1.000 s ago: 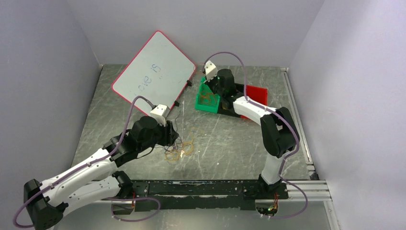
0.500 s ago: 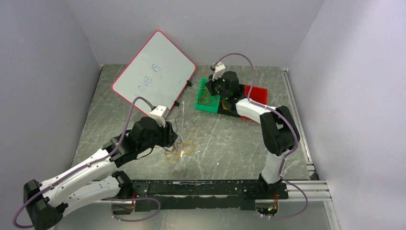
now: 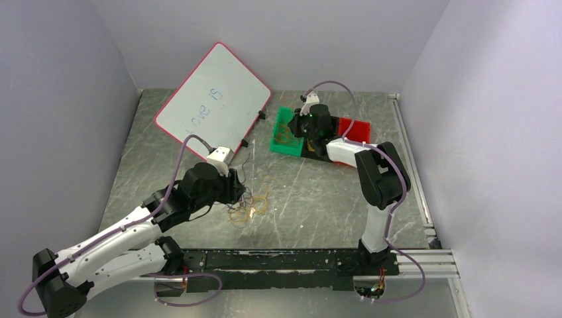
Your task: Untangle the cables
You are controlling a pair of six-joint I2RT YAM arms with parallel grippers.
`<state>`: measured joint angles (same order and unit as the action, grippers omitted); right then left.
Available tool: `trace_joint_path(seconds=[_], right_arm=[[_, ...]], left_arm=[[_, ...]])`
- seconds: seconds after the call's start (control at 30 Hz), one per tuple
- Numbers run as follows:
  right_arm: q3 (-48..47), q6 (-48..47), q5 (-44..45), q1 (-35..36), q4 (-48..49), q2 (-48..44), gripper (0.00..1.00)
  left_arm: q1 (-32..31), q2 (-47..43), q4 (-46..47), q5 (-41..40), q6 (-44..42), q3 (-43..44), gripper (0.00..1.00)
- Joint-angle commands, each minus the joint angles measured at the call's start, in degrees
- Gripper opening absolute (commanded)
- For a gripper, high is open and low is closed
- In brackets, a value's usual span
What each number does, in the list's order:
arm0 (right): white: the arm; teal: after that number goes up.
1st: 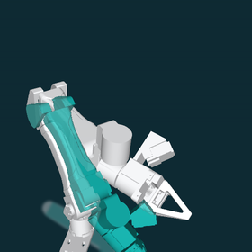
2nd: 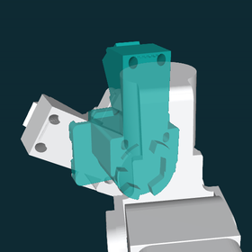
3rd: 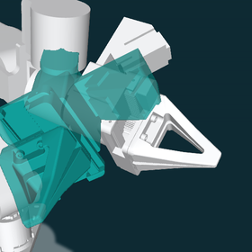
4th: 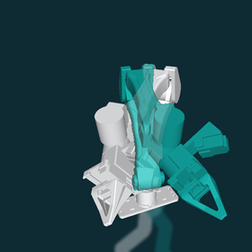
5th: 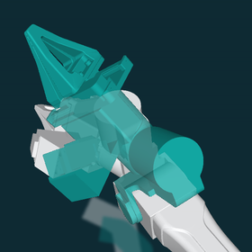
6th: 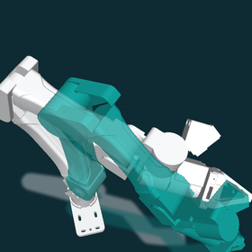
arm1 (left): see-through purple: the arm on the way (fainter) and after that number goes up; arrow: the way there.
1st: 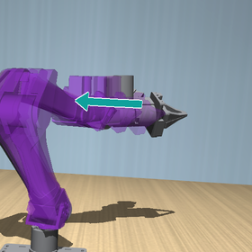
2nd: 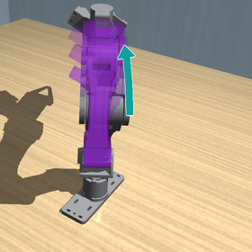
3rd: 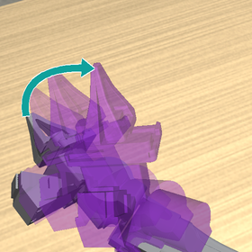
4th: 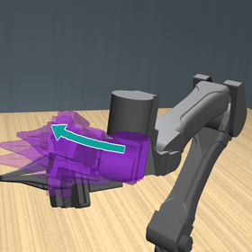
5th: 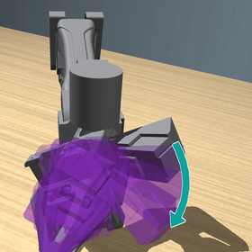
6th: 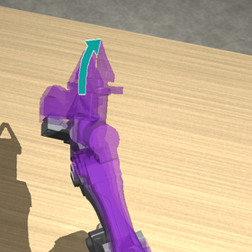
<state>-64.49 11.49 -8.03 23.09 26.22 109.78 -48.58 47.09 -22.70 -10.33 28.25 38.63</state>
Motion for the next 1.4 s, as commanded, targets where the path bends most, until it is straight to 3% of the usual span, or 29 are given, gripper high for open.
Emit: trace_joint_path(seconds=[0.0,0.23,0.5,0.8,1.2,1.37], right_arm=[[-1.46,-0.69,1.68,-0.06,-2.57,0.17,0.18],[-1.01,-2.27,2.19,-0.06,-3.60,-2.66,0.43],[-1.30,-6.14,2.65,0.00,-6.67,-7.60,0.55],[-5.17,-9.01,6.55,0.12,-17.39,-9.33,0.55],[-20.38,-14.23,8.54,0.11,-27.24,1.77,0.52],[-23.13,-14.00,10.15,0.22,-30.44,3.78,0.41]], left_arm=[[0.16,-0.65,-0.25,-0.78,0.51,-0.64,0.49],[0.23,-0.78,-0.48,-0.75,0.40,-0.42,0.49],[0.24,-0.34,-0.19,-0.59,0.23,-0.06,0.49],[0.23,-0.16,0.22,-0.26,0.06,-0.15,0.49],[0.24,-1.41,-0.88,-0.79,0.14,0.21,0.49],[0.22,-1.89,-1.33,-0.90,0.38,0.08,0.48]])
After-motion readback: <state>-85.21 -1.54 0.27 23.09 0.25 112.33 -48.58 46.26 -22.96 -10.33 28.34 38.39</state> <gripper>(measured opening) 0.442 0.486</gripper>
